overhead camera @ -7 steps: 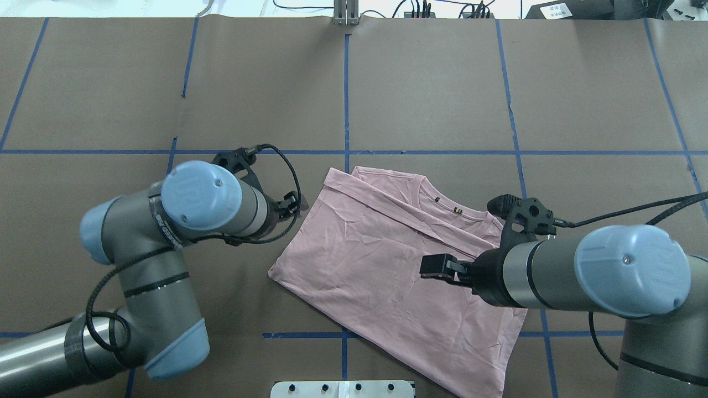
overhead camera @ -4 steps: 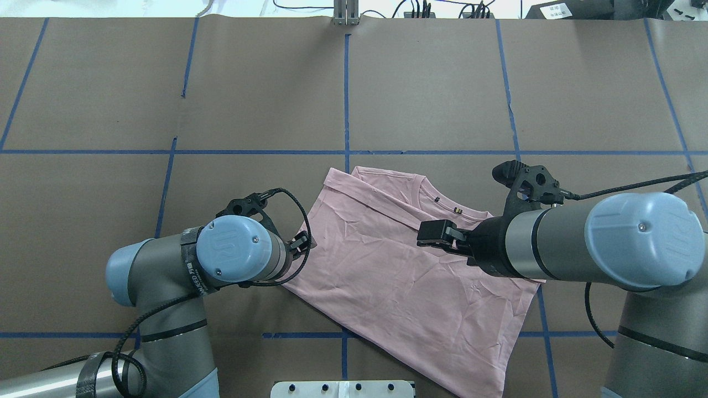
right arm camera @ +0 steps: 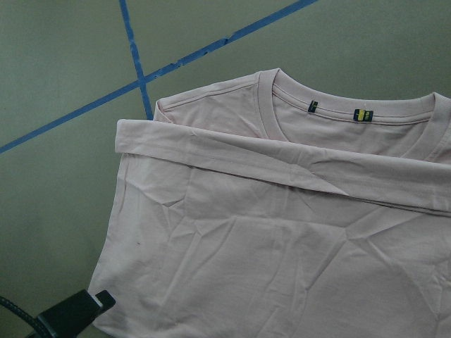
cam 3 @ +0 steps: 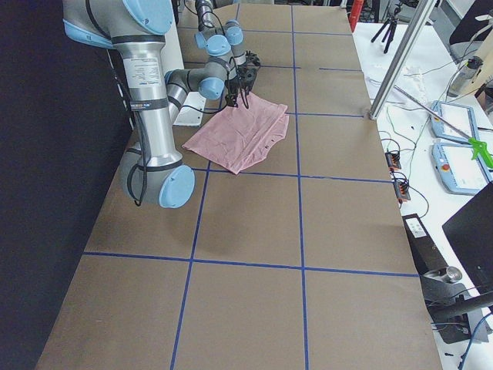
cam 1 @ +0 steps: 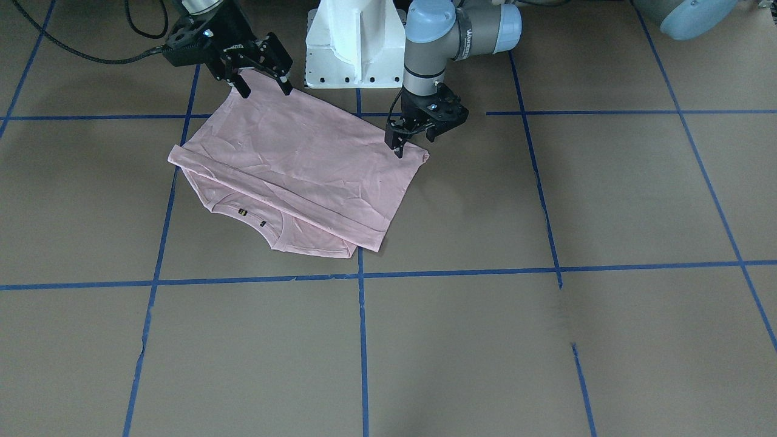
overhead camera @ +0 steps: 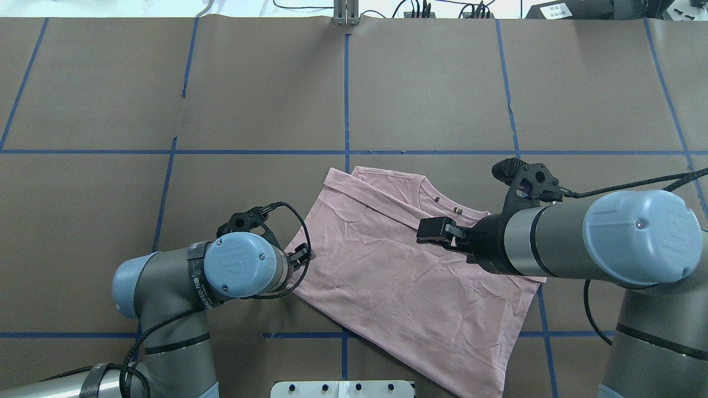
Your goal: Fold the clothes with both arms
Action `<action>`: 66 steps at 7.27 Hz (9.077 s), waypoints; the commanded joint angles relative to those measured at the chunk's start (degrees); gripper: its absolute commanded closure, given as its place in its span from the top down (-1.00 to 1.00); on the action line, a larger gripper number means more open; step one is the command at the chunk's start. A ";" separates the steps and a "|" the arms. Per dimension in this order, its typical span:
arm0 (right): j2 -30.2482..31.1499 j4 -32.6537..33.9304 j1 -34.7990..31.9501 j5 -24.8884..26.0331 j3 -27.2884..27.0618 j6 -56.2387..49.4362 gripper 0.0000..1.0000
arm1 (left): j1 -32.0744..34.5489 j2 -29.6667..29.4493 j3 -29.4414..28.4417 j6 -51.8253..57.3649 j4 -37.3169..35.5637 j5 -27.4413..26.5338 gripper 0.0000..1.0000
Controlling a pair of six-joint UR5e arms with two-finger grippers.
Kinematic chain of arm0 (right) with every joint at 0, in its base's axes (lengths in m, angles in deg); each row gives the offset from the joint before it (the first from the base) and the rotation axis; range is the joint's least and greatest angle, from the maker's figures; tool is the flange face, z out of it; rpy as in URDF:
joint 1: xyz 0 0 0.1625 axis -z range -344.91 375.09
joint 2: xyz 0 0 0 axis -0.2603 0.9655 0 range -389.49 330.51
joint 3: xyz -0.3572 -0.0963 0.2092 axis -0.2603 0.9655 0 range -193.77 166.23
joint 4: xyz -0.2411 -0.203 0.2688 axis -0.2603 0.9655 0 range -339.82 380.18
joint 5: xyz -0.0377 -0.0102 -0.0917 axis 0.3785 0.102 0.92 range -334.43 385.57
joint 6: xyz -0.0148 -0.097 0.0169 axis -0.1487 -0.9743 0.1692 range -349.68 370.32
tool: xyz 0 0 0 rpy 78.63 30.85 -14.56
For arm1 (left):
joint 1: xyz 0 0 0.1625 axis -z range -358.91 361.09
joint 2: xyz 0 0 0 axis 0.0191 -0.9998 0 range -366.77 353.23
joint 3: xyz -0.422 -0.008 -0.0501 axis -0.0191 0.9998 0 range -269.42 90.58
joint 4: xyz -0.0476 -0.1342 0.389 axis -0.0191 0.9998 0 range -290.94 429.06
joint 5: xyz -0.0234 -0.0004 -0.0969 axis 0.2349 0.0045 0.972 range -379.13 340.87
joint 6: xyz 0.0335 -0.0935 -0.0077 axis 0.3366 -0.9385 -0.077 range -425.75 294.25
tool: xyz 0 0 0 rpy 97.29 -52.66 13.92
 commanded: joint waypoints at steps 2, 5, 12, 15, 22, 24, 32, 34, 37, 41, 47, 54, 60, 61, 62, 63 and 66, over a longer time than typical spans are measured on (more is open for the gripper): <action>0.00 0.15 -0.09 -0.03 0.02 0.01 1.00 | -0.06 -0.05 -1.52 -0.04 0.07 -0.65 0.81; 0.00 0.16 -0.18 -0.11 0.02 0.01 1.00 | -0.06 -0.05 -1.88 0.05 0.08 -1.18 0.69; 0.08 0.16 -0.45 -0.11 0.02 0.01 1.00 | 0.03 -0.49 -0.66 0.84 -0.01 -0.83 -1.00; 0.17 0.16 -0.45 -0.11 0.02 0.01 1.00 | 3.35 -0.49 -0.74 1.19 -0.10 -1.01 -1.00; 0.00 0.07 -0.88 0.15 1.25 0.10 1.00 | 19.60 -11.89 -20.92 17.06 8.94 -2.33 -1.00; 0.00 0.07 -1.15 0.15 1.42 0.01 1.00 | 23.21 -16.55 -25.41 21.56 10.95 -2.41 -1.00; -0.18 0.07 -1.50 0.59 1.33 0.27 1.00 | 24.63 -23.35 -48.46 27.41 44.40 -11.48 1.00; -0.18 0.33 -1.76 0.59 1.86 0.01 1.00 | 24.81 -20.47 -43.67 23.45 40.28 -3.42 1.00; -0.01 0.86 -1.76 0.50 2.30 -0.42 1.00 | 23.33 -4.31 -17.87 17.05 27.39 5.55 1.00; -0.27 0.77 -1.59 0.50 4.15 -0.60 1.00 | 10.18 -0.93 -4.53 -3.15 4.69 1.05 1.00; -1.23 0.68 -1.50 0.59 4.67 -0.60 1.00 | 2.23 3.28 2.07 -10.14 -2.56 -0.66 0.99; -1.41 0.68 -1.59 0.50 4.50 -0.60 1.00 | -0.23 3.64 1.20 -11.73 -2.56 -0.74 0.89; -1.24 0.68 -1.85 0.50 4.24 -0.60 1.00 | -1.89 3.64 1.11 -11.82 -2.56 -2.05 -0.91; -1.32 0.68 -1.85 0.50 4.06 -0.60 1.00 | -1.99 3.47 1.19 -11.82 -2.65 -2.15 -1.00; -1.32 0.68 -1.85 0.50 4.15 -0.60 1.00 | -1.99 3.20 2.06 -11.73 -2.65 -1.98 -1.00; -1.32 0.68 -1.85 0.50 4.06 -0.60 1.00 | -1.99 3.03 2.86 -11.73 -2.82 -1.97 -1.00; -1.15 0.68 -1.85 0.50 4.06 -0.60 1.00 | -1.73 3.47 6.29 -11.64 -4.05 -1.80 -1.00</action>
